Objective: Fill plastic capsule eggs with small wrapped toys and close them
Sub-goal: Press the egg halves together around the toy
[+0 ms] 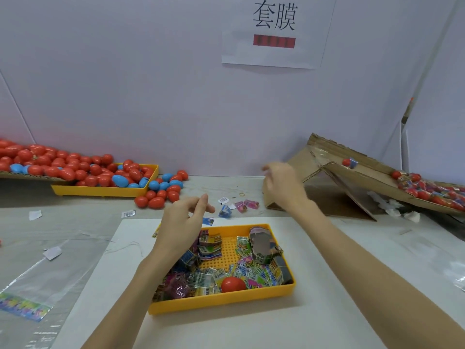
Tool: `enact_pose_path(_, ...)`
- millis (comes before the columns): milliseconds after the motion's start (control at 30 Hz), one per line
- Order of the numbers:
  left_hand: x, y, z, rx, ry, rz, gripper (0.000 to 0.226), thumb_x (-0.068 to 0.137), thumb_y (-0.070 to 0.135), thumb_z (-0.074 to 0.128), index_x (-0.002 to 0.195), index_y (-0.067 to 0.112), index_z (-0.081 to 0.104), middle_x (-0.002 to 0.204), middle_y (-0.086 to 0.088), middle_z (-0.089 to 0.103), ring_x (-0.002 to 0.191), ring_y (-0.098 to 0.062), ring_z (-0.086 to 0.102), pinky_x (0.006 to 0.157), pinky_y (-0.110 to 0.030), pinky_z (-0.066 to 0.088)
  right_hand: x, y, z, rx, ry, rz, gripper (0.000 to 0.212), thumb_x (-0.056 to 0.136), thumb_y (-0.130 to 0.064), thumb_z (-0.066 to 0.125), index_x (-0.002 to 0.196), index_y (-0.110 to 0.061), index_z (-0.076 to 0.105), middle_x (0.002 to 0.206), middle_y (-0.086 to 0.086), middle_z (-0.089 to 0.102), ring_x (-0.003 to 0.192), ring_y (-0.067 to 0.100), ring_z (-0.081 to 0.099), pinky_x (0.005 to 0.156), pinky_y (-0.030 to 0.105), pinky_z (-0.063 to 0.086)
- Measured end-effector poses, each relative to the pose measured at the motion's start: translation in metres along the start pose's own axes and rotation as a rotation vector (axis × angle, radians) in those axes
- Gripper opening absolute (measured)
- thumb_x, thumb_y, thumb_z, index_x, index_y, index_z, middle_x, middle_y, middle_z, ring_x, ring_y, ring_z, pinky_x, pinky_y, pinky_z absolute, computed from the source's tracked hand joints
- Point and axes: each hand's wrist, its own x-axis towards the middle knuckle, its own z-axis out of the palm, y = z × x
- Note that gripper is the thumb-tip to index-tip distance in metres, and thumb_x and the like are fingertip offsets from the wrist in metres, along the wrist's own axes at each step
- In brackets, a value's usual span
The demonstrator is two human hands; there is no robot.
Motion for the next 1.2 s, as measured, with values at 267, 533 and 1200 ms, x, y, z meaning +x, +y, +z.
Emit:
enact_pose_path(267,0.003,-0.017,-0.003,0.31,-0.034,-0.074,0.034,0.106,0.033,0.052,0.105,0.01,0.078,0.105,0.0,0.075,0.103,-0.016,0.064,0.082,-0.032,0.05,0.008,-0.061,0.067,0.196,-0.4,-0.12,0.043,0.107,-0.011,0.051,0.149,-0.02,0.052,0.15,0.008,0.056,0.136,0.029,0.053,0.111,0.042,0.044)
enact_pose_path(533,0.005,-0.029,-0.007,0.431,-0.045,-0.191,0.026,0.105,0.017,0.048,0.115,0.012,0.071,0.124,-0.012,0.062,0.118,-0.032,0.044,0.096,-0.041,0.039,0.041,-0.167,0.104,0.204,-0.498,-0.359,0.033,0.091,-0.02,0.074,0.124,-0.015,0.07,0.123,0.01,0.063,0.107,0.025,0.059,0.088,0.033,0.046)
enact_pose_path(1200,-0.002,0.01,-0.007,-0.248,-0.281,-0.124,0.019,0.089,0.047,0.078,0.093,0.029,0.076,0.083,0.01,0.078,0.073,-0.001,0.072,0.061,-0.014,0.054,-0.09,-0.088,-0.009,0.663,-0.133,-0.152,0.036,0.082,-0.019,0.087,0.105,-0.014,0.062,0.1,-0.004,0.068,0.092,0.008,0.066,0.081,0.023,0.057)
